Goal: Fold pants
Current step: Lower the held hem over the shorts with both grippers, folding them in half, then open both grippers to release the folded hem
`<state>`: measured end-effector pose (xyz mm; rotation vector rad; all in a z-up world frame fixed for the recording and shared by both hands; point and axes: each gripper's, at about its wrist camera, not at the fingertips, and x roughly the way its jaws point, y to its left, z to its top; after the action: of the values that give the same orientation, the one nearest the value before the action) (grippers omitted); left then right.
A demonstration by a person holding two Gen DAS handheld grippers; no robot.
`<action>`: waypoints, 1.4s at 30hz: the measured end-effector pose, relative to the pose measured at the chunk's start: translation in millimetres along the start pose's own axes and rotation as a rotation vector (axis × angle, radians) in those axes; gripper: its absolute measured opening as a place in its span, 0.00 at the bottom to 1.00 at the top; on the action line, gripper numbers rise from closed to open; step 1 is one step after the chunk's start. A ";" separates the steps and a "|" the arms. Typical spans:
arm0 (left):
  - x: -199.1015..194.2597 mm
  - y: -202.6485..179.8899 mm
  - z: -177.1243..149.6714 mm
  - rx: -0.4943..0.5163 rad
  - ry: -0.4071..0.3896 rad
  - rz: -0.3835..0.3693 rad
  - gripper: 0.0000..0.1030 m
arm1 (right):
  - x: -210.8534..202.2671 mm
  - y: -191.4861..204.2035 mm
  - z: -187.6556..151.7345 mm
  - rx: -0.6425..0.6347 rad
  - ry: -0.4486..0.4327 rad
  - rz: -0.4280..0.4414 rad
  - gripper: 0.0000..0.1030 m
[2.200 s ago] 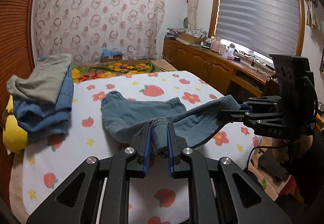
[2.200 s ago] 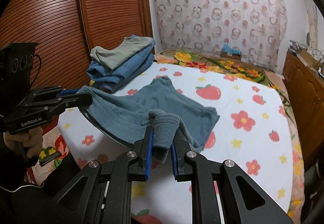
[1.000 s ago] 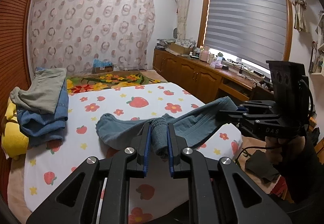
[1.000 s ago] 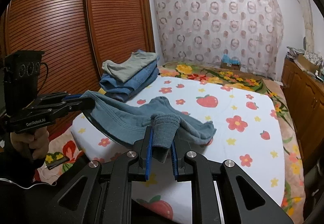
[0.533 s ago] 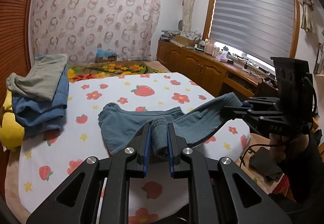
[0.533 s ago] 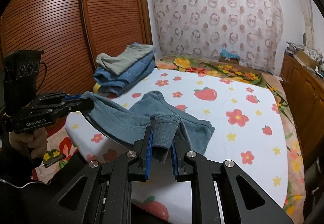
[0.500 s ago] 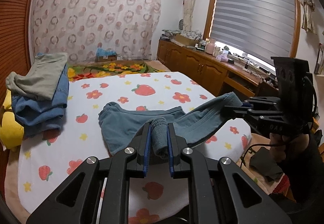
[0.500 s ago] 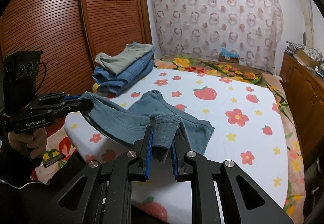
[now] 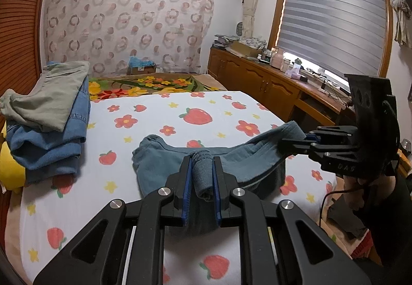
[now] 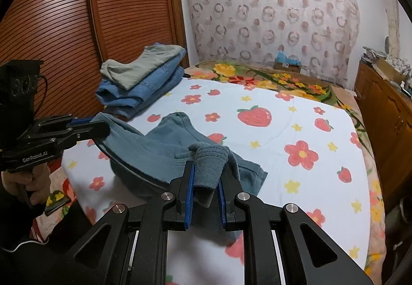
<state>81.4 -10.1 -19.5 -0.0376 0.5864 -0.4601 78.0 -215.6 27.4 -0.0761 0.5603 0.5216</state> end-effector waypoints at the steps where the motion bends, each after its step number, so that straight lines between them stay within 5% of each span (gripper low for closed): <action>1: 2.7 1.6 0.8 -0.005 0.000 0.003 0.15 | 3.2 -0.6 1.1 0.001 0.003 -0.003 0.15; 23: 36.1 15.5 -5.7 -0.038 0.063 0.042 0.15 | 50.1 -4.4 7.5 0.038 0.102 -0.026 0.15; 30: 37.6 19.6 -9.3 -0.055 0.065 0.055 0.27 | 50.3 -4.5 6.8 0.052 0.094 -0.024 0.16; 34: 35.0 22.5 -10.5 -0.059 0.048 0.066 0.44 | 46.3 -2.0 5.3 0.041 0.084 -0.036 0.26; 42: 38.0 28.9 -18.3 -0.052 0.084 0.074 0.46 | 25.6 -4.4 -2.4 0.034 0.045 -0.068 0.43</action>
<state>111.2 1.3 -59.5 -0.0465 0.6799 -0.3757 97.4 -208.3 11.7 -0.0741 0.6079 0.4448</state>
